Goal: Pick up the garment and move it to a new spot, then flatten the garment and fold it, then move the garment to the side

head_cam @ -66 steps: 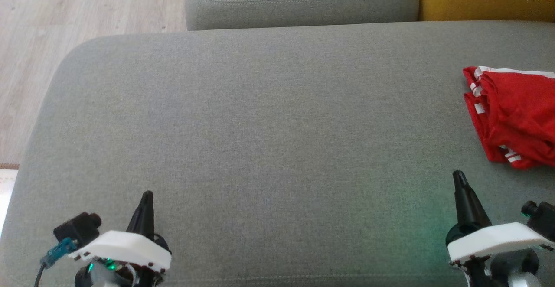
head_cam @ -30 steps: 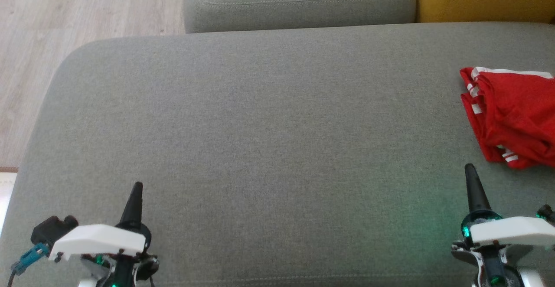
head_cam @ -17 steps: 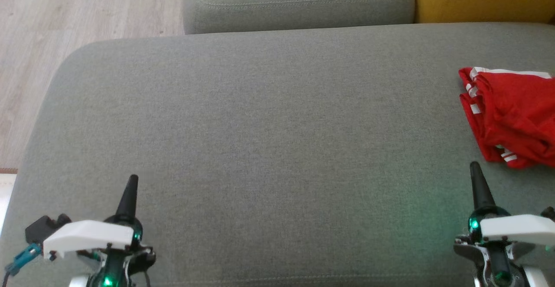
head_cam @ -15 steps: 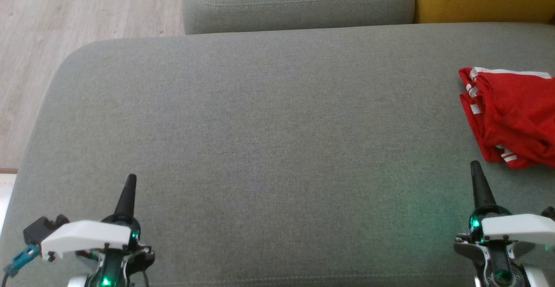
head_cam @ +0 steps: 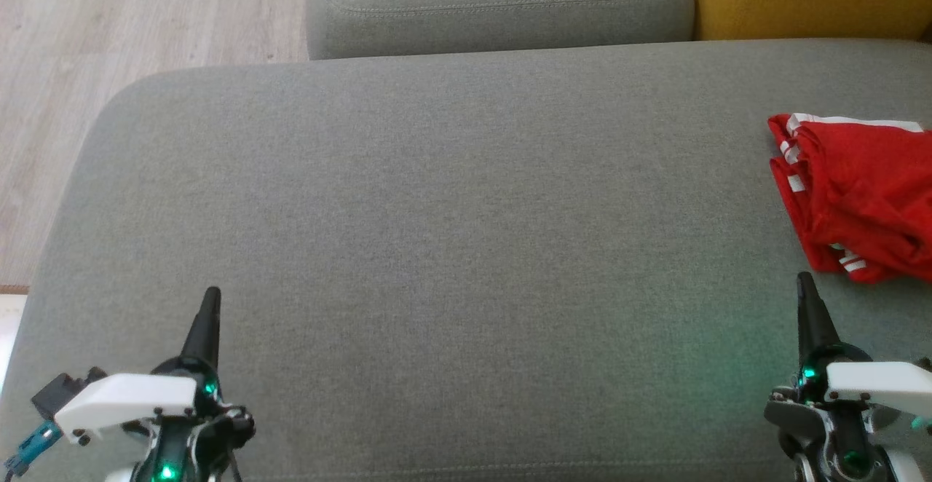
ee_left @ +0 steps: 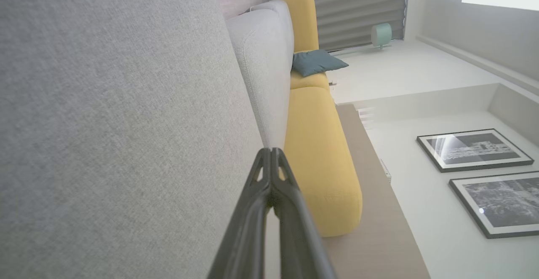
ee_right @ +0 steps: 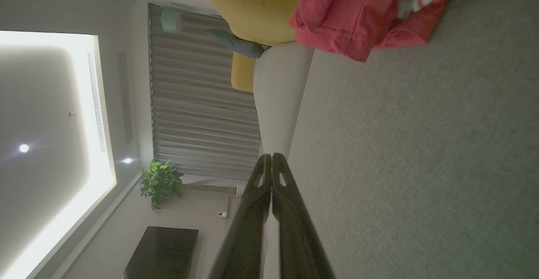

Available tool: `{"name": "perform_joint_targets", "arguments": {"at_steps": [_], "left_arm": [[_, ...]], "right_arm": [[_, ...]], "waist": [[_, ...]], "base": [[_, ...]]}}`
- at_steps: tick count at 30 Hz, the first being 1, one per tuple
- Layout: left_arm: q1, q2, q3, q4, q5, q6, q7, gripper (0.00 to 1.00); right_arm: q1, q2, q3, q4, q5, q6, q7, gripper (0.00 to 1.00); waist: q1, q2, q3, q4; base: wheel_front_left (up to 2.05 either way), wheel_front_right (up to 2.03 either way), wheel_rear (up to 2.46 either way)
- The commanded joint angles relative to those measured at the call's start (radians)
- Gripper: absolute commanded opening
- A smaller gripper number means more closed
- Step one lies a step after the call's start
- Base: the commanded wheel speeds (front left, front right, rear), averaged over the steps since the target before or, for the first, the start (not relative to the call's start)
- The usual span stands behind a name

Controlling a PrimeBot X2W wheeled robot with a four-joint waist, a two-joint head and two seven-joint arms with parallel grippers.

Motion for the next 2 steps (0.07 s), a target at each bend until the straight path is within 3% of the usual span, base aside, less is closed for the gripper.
{"name": "perform_joint_targets", "arguments": {"at_steps": [1, 2], "left_arm": [[-0.063, 0.004, 0.048, -0.027, -0.027, -0.013, 0.011, 0.0], [-0.064, 0.003, 0.052, -0.027, -0.037, -0.015, 0.014, 0.0]], "right_arm": [[-0.065, -0.023, 0.012, -0.026, 0.035, 0.003, 0.004, 0.0], [-0.067, -0.023, 0.011, -0.024, 0.046, 0.003, 0.005, 0.0]], "waist": [[0.0, 0.0, 0.0, 0.0], [0.0, 0.0, -0.001, 0.0]], "base": [[0.0, 0.0, 0.0], [0.0, 0.0, 0.0]]}}
